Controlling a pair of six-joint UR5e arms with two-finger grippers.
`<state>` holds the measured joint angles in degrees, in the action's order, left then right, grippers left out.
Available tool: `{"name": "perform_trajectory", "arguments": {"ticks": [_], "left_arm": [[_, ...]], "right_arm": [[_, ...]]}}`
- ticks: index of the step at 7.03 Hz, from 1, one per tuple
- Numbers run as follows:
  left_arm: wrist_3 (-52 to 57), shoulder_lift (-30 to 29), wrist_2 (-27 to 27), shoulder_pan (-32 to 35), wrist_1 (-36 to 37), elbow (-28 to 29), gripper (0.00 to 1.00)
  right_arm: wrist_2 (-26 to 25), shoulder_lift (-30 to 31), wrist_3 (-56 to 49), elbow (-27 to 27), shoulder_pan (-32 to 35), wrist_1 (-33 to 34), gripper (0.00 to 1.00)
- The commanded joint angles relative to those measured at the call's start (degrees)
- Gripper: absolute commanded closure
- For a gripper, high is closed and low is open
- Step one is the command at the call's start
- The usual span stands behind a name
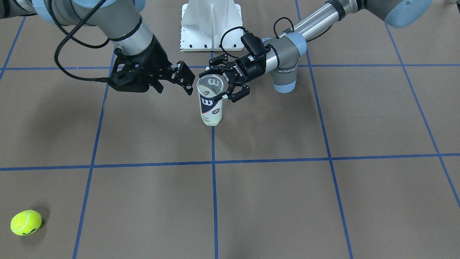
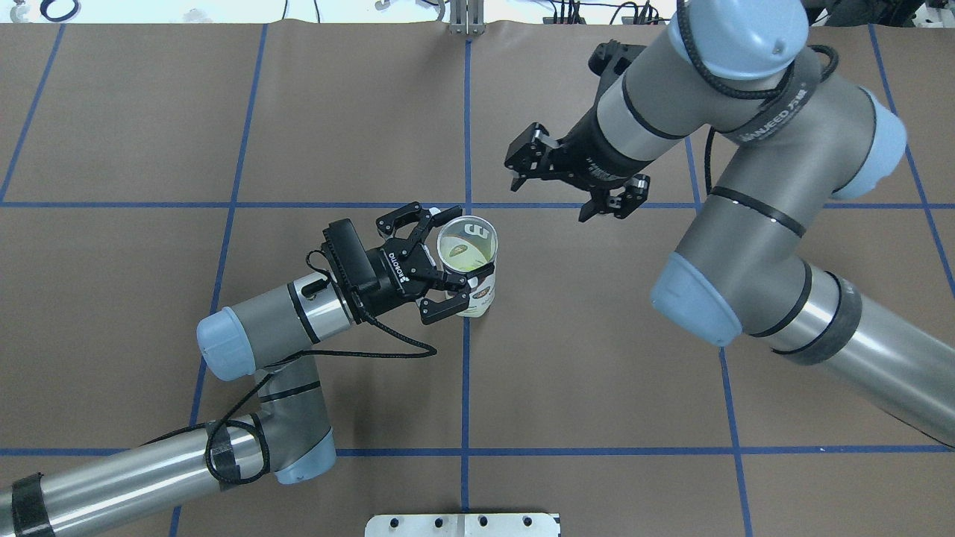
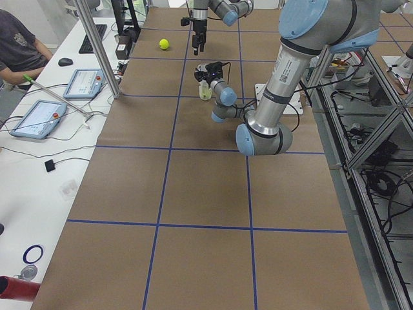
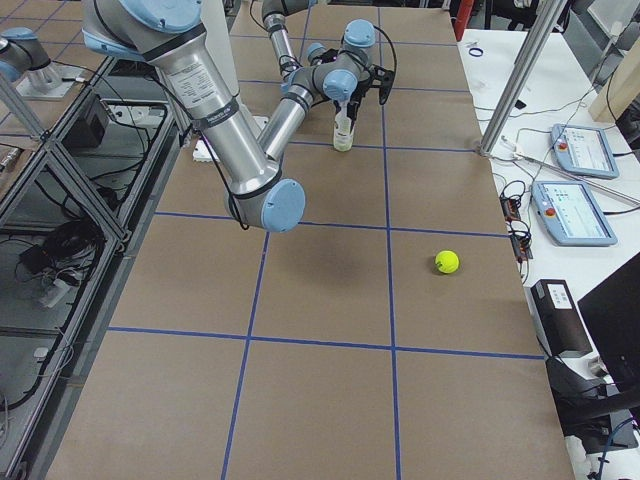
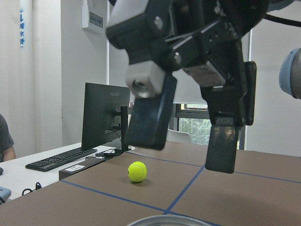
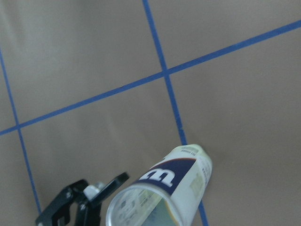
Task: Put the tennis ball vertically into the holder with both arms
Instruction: 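Move the right gripper to the farther yellow tennis ball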
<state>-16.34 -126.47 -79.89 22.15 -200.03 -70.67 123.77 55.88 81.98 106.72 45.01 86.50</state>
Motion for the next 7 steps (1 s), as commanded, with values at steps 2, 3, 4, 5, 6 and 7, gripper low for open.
{"name": "perform_trajectory", "arguments": {"ticks": [2, 3, 4, 5, 6, 7], "left_arm": [[-0.01, 0.08, 0.0, 0.0, -0.98, 0.0, 0.07], [-0.1, 0.08, 0.0, 0.0, -0.98, 0.0, 0.06], [-0.1, -0.01, 0.0, 0.0, -0.98, 0.09, 0.05], [-0.1, -0.01, 0.0, 0.0, -0.98, 0.09, 0.05], [-0.1, 0.08, 0.0, 0.0, -0.98, 0.09, 0.04], [-0.1, 0.08, 0.0, 0.0, -0.98, 0.09, 0.04]], "right_arm": [[1.57, 6.17, -23.88, -15.06, 13.66, -0.37, 0.01], [1.48, 6.0, -32.5, -22.88, 18.4, -0.54, 0.01], [1.31, 4.87, -36.06, -30.18, 20.63, -3.33, 0.01], [0.78, 3.38, -35.66, -37.13, 21.26, -9.1, 0.01], [-2.01, 1.8, -32.53, -41.2, 21.26, -12.2, 0.01], [-4.21, 1.17, -31.02, -42.63, 20.92, -14.41, 0.01]]}}
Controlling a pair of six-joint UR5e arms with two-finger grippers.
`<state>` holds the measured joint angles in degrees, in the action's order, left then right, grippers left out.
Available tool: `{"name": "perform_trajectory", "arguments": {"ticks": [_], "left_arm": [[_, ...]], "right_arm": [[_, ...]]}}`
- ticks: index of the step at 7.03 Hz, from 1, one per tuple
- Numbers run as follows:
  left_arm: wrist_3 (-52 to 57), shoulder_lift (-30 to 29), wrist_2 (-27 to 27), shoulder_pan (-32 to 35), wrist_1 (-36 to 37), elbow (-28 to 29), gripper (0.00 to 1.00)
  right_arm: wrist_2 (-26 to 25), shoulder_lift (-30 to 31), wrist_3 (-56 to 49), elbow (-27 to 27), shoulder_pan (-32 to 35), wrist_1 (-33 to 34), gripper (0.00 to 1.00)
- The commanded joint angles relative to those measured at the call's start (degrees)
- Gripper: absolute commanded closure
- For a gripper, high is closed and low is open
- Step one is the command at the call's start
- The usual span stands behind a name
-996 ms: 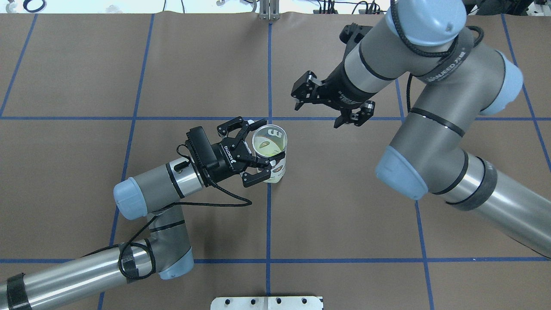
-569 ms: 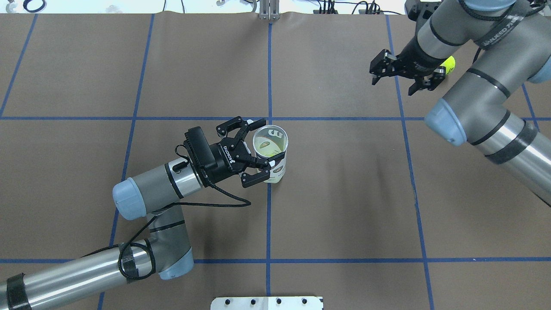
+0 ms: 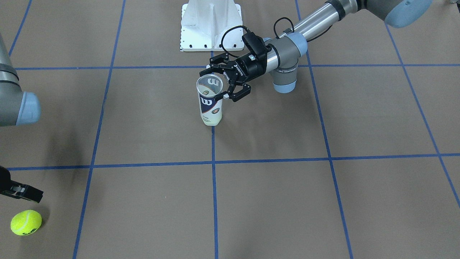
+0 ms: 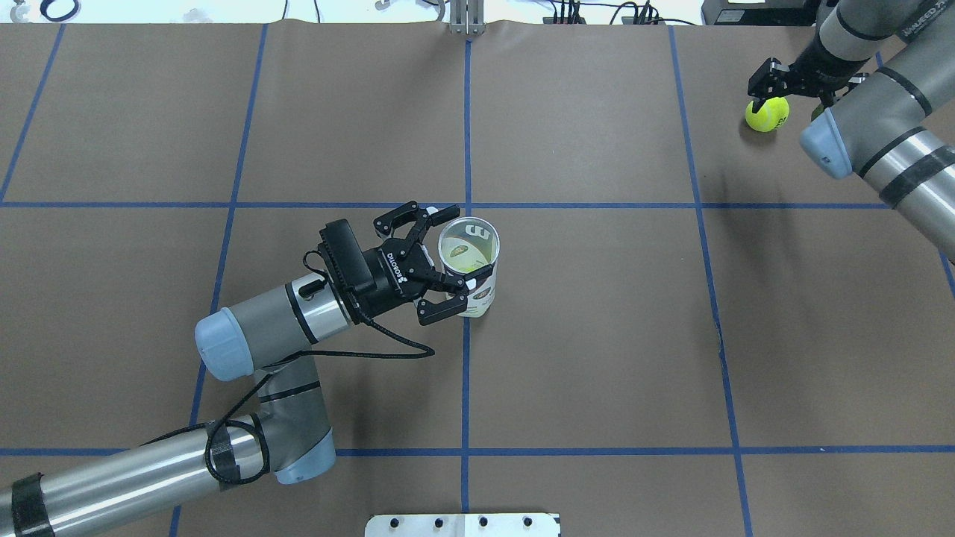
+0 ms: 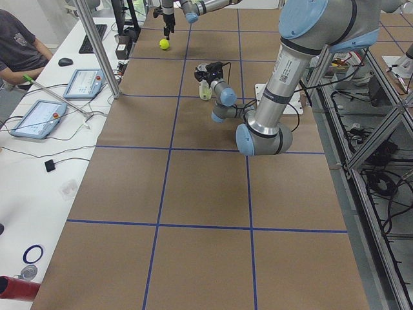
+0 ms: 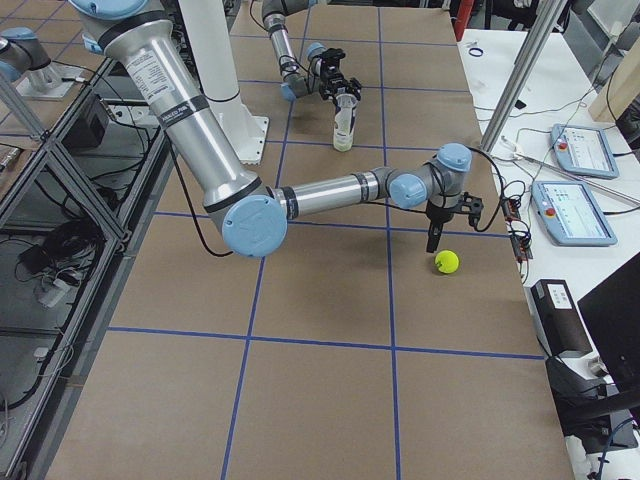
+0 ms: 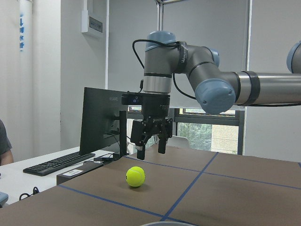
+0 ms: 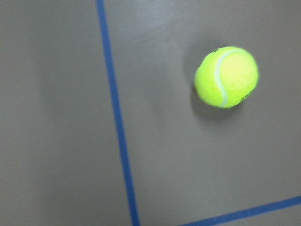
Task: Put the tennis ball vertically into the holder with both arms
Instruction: 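Move the right gripper to the farther yellow tennis ball, then grasp the farther tennis ball with the right gripper and lift it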
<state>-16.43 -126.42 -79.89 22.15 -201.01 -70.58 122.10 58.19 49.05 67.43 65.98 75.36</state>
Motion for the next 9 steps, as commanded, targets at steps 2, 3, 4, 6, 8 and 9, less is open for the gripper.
{"name": "perform_trajectory", "arguments": {"ticks": [2, 3, 4, 6, 8, 9], "left_arm": [[0.0, 0.04, 0.0, 0.0, 0.0, -0.08, 0.04], [0.0, 0.04, 0.0, 0.0, 0.0, -0.08, 0.04], [0.0, 0.04, 0.0, 0.0, 0.0, -0.08, 0.04], [0.0, 0.04, 0.0, 0.0, 0.0, 0.0, 0.04], [0.0, 0.04, 0.0, -0.09, 0.0, 0.0, 0.04], [0.0, 0.04, 0.0, -0.09, 0.0, 0.0, 0.04]], "right_arm": [[-3.89, -1.32, 7.0, -9.57, -0.59, -14.14, 0.01], [-5.72, -2.02, 8.15, -9.95, -1.98, -14.36, 0.01], [-8.61, -2.11, 8.43, -10.3, -3.48, -14.36, 0.01], [-9.07, -2.11, 8.34, -11.09, -3.67, -14.63, 0.01], [-10.3, -2.2, 8.34, -13.28, -4.1, -18.47, 0.01], [-10.91, -2.2, 8.34, -13.64, -4.11, -18.93, 0.05]]}}
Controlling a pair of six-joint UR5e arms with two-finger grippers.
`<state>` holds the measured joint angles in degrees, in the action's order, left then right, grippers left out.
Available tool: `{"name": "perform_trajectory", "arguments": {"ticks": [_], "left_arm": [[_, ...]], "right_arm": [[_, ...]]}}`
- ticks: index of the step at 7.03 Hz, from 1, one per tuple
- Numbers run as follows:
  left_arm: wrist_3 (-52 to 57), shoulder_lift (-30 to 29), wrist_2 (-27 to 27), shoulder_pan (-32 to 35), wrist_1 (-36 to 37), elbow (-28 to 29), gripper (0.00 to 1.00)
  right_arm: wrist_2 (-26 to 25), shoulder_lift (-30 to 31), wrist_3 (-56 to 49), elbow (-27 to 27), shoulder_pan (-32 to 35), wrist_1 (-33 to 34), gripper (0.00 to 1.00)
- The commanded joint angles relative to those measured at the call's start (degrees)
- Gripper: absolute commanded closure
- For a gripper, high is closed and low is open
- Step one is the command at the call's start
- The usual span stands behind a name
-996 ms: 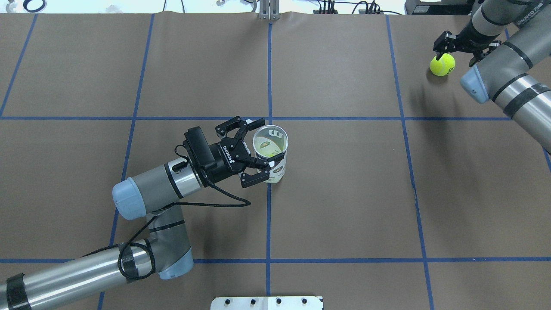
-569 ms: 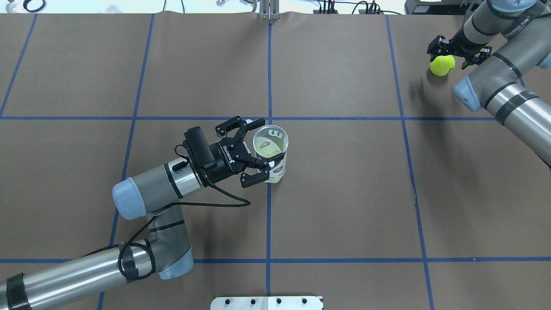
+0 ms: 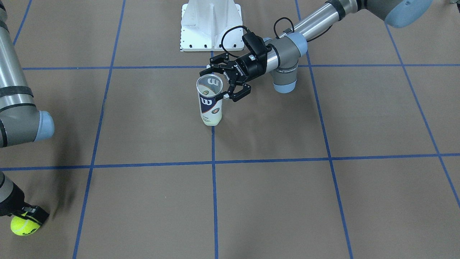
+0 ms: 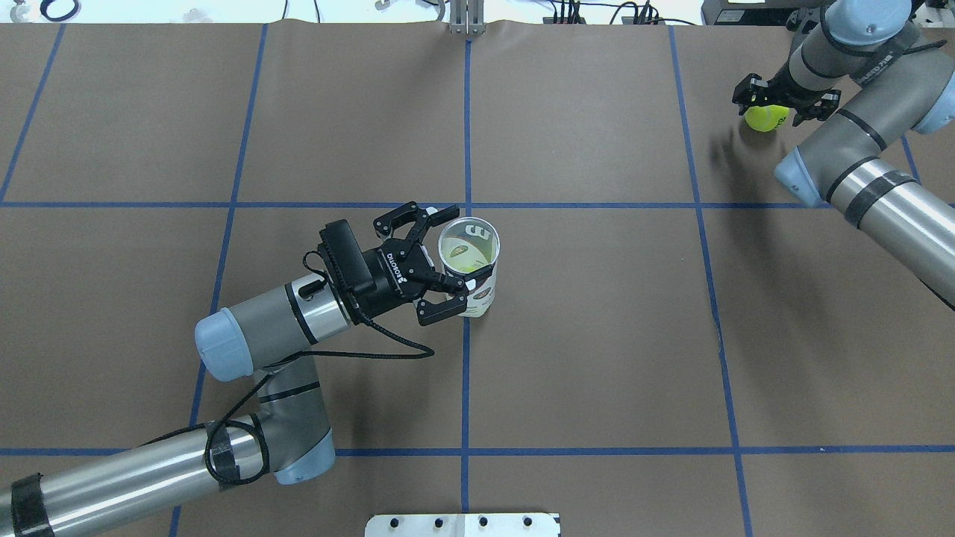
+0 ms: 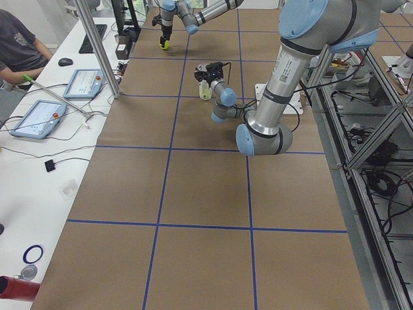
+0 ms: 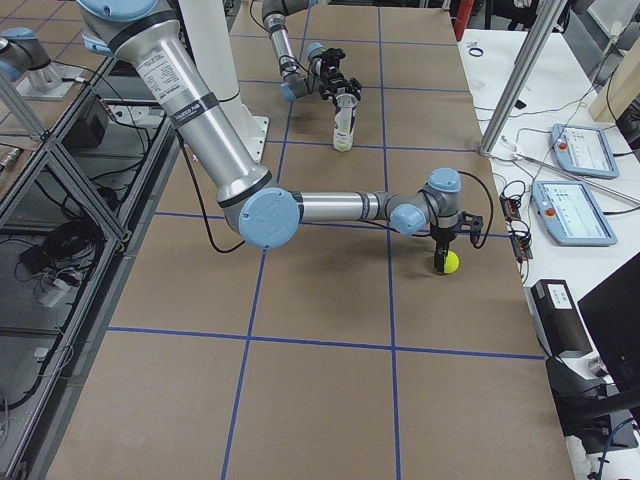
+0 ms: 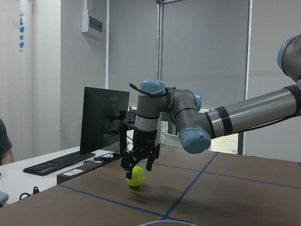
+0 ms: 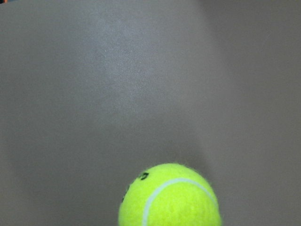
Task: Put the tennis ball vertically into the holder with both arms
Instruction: 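Grasp the farther tennis ball with the right gripper and lift it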
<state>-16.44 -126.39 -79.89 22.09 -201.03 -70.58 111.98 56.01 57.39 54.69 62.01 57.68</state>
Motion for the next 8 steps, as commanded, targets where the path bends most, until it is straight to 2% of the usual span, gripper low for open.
{"name": "perform_trajectory", "arguments": {"ticks": [1, 4, 5, 6, 7, 8], "left_arm": [[0.0, 0.0, 0.0, 0.06, 0.02, 0.0, 0.04], [0.0, 0.0, 0.0, 0.06, 0.02, 0.0, 0.04], [0.0, 0.0, 0.0, 0.06, 0.02, 0.0, 0.04], [0.0, 0.0, 0.0, 0.06, 0.02, 0.0, 0.04], [0.0, 0.0, 0.0, -0.12, 0.02, 0.0, 0.04], [0.09, 0.0, 0.0, -0.12, 0.02, 0.0, 0.04]], "right_arm": [[-0.8, 0.07, -0.09, -0.91, -0.13, -1.25, 0.31], [-0.8, 0.07, -0.26, -0.47, -0.13, -1.17, 1.0], [-0.45, 0.16, -0.09, 2.93, 0.48, -0.64, 1.0], [1.9, 1.29, 0.26, 12.53, 0.83, 6.93, 1.0], [4.53, 2.69, 3.92, 26.12, -0.47, 19.54, 1.0], [7.26, 2.88, 12.05, 37.13, -3.44, 27.49, 1.0]]}}
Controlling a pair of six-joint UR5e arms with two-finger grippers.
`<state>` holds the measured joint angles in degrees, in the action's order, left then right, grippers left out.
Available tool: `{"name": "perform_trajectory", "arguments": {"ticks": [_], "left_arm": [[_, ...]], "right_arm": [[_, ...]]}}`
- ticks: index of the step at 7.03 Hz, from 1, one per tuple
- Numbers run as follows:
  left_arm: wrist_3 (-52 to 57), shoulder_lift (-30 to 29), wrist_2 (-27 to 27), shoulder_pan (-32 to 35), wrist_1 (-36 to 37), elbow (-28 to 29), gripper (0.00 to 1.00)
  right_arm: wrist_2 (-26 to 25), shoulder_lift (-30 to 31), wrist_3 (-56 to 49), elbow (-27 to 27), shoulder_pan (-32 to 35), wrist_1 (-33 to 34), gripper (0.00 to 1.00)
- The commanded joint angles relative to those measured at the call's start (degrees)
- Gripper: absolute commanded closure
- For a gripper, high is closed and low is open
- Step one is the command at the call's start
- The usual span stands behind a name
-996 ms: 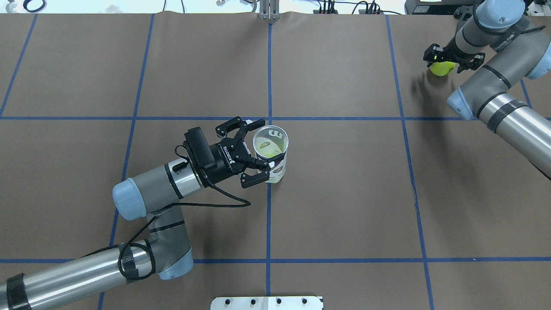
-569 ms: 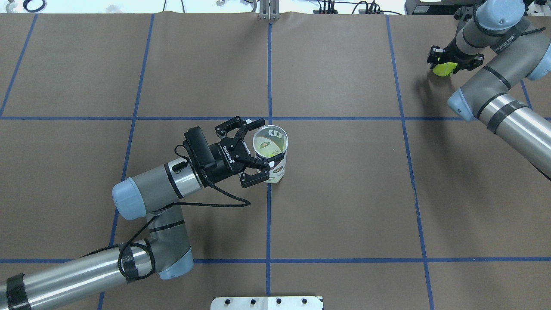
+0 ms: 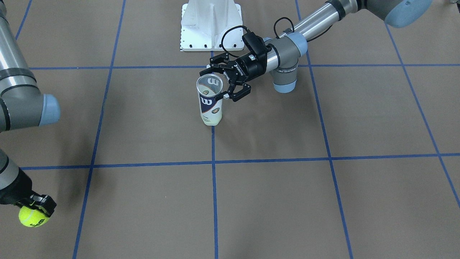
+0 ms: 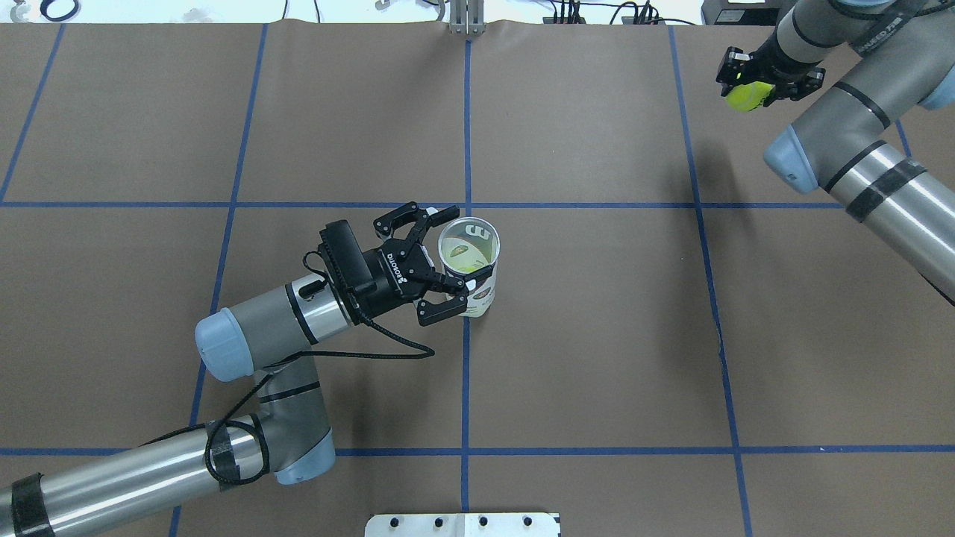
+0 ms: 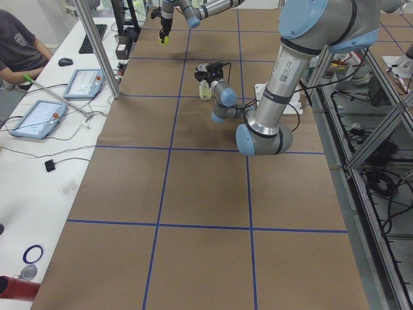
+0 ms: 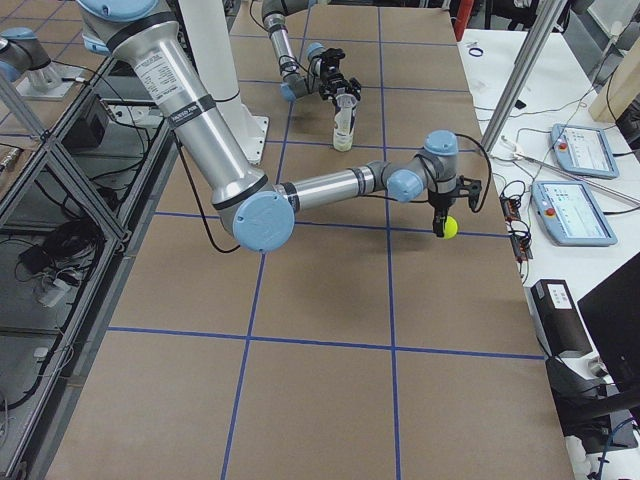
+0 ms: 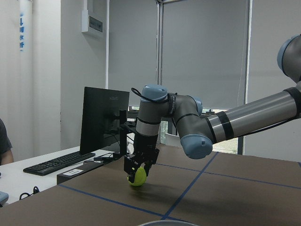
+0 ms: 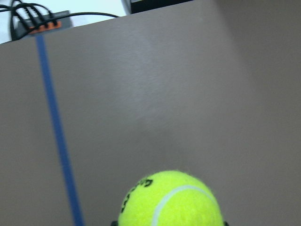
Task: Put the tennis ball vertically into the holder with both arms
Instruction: 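Grasp the farther tennis ball with the right gripper and lift it, then carry the second ball with the right gripper over the can's top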
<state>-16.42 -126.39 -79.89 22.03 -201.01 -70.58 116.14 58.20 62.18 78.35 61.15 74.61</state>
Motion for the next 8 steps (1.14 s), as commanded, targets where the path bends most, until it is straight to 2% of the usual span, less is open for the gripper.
{"name": "perform_trajectory", "arguments": {"ticks": [1, 2, 3, 5, 8], "left_arm": [[0.07, -0.09, 0.0, -0.14, 0.09, 0.09, 0.04], [0.07, -0.17, 0.0, -0.14, 0.09, 0.0, 0.04], [0.07, -0.26, 0.0, -0.14, 0.17, 0.0, 0.04], [0.07, -0.26, 0.09, -0.23, 0.18, 0.0, 0.04], [0.07, -0.26, 0.0, -0.23, 0.18, 0.26, 0.04]], "right_arm": [[4.17, -0.01, 15.61, 22.64, -6.45, 15.43, 1.0], [4.53, -0.8, 21.87, 29.51, -10.05, 18.0, 1.0], [4.97, -3.07, 27.32, 31.76, -12.79, 18.03, 1.0], [5.06, -8.0, 32.55, 32.74, -17.98, 18.03, 1.0], [4.89, -9.68, 33.0, 33.37, -22.12, 18.03, 1.0]]}}
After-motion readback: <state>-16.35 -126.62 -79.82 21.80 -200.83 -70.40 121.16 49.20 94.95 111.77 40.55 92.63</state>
